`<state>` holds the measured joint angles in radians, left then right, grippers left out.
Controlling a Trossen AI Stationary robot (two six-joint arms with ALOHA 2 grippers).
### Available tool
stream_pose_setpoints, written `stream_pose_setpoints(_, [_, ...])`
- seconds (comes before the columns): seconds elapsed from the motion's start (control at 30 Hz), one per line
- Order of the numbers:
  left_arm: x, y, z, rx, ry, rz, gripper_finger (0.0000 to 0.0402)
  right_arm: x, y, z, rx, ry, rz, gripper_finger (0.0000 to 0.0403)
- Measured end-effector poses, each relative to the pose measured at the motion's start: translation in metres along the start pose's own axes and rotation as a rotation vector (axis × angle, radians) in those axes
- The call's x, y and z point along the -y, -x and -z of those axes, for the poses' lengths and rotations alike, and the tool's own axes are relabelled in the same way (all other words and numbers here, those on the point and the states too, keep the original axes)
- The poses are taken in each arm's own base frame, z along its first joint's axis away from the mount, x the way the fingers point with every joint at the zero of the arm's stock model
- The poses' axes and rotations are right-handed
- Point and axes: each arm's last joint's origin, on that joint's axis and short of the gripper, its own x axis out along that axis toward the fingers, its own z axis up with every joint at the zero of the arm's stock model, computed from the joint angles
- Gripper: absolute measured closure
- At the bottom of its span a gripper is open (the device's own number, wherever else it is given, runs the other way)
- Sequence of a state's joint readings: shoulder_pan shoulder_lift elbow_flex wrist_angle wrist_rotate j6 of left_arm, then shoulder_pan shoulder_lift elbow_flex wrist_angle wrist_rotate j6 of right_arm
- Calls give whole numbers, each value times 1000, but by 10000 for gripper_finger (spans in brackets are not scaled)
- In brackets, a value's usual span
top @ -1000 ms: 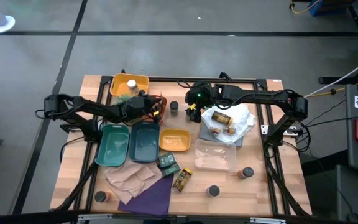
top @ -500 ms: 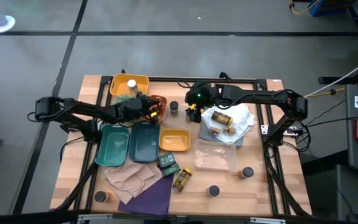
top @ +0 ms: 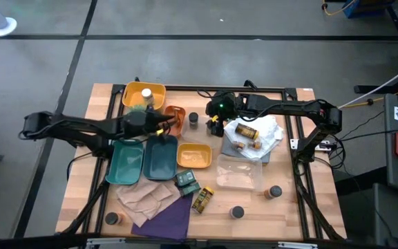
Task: Sort spices by type
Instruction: Put the bottom green seasoning can into the green bin
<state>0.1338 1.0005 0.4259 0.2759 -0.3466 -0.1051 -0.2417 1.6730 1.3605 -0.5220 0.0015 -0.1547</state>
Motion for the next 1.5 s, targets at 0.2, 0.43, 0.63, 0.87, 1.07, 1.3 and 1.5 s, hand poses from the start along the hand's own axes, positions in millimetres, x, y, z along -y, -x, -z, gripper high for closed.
stream_pose_setpoints(0.2, [7,21,-8,38,0,70,300,-6,0,-1,13,17,-81,132])
stream_pose_setpoints(0.43, [18,35,-11,64,7,150,300,-41,2,-5,26,180,-144,132])
stream_pose_setpoints(0.63, [25,39,-10,65,-3,193,300,-88,7,-5,41,314,-230,132])
stream_pose_setpoints(0.87, [30,41,-9,58,-13,224,300,-133,17,-2,55,381,-315,132])
stream_pose_setpoints(1.07, [34,44,-8,56,-9,249,300,-153,22,-3,84,295,-355,132])
stream_pose_setpoints(1.3, [39,46,-7,48,19,279,300,-177,17,-2,118,323,-394,132])
stream_pose_setpoints(1.5, [41,47,-1,0,-6,285,300,-204,-5,6,115,355,-427,132])
